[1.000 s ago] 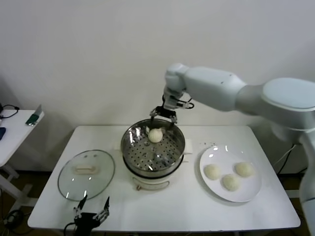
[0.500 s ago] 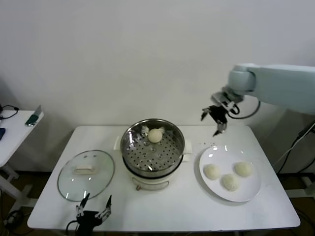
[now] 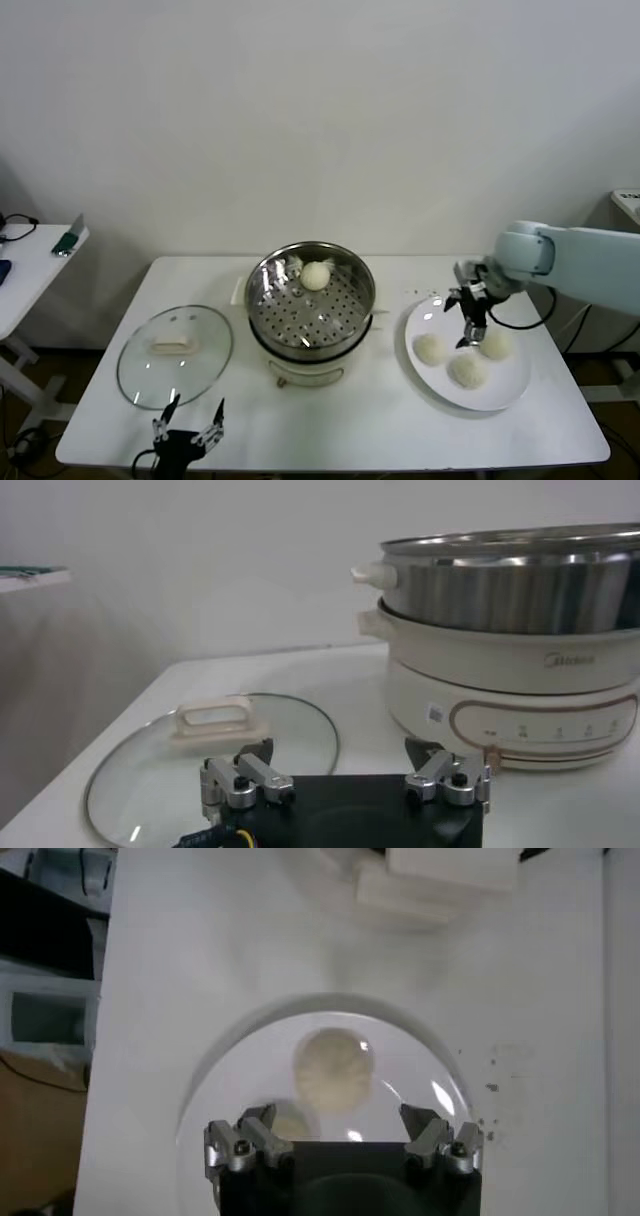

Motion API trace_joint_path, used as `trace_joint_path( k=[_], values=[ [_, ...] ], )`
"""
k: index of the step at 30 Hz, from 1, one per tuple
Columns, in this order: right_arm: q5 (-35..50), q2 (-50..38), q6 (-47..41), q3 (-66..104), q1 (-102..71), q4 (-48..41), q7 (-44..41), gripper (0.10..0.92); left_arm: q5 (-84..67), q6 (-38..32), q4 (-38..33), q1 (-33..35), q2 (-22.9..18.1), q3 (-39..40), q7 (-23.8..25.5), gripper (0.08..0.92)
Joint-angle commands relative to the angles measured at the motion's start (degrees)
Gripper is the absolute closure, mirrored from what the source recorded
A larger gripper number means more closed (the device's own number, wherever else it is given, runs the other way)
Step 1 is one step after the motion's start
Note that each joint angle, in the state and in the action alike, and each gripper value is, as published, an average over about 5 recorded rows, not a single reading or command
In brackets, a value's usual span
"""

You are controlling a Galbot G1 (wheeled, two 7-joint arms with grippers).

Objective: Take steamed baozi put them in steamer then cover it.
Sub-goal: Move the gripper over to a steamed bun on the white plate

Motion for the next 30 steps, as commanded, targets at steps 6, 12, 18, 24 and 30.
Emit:
trace_joint_path(
  k=[6, 12, 18, 24, 30],
  values=[
    [-5.25, 3.40, -4.97, 13.28, -16.95, -7.30, 3.50, 0.203, 0.07, -0.24, 0.22, 0.39, -0.01, -0.27, -0.10, 0.177],
    [-5.14, 4.63, -5.70, 14.03, -18.26, -7.44, 3.78, 0.203, 0.07, -0.44, 0.36, 0.64, -0.04, -0.27, -0.15, 0.177],
    [-6.27, 5.19, -6.13, 14.22, -18.76, -7.90, 4.01, 0.205, 0.05, -0.34, 0.22, 0.60, -0.06, -0.26, -0.15, 0.177],
    [-6.98, 5.47, -5.85, 14.83, -18.57, -8.99, 3.65, 0.315, 0.08, -0.31, 0.14, 0.62, -0.11, -0.27, -0.20, 0.177],
    [-5.14, 4.55, -3.98, 12.19, -11.71, -7.26, 0.92, 0.410, 0.11, -0.20, -0.17, 0.66, -0.06, -0.45, -0.23, 0.177]
  ],
)
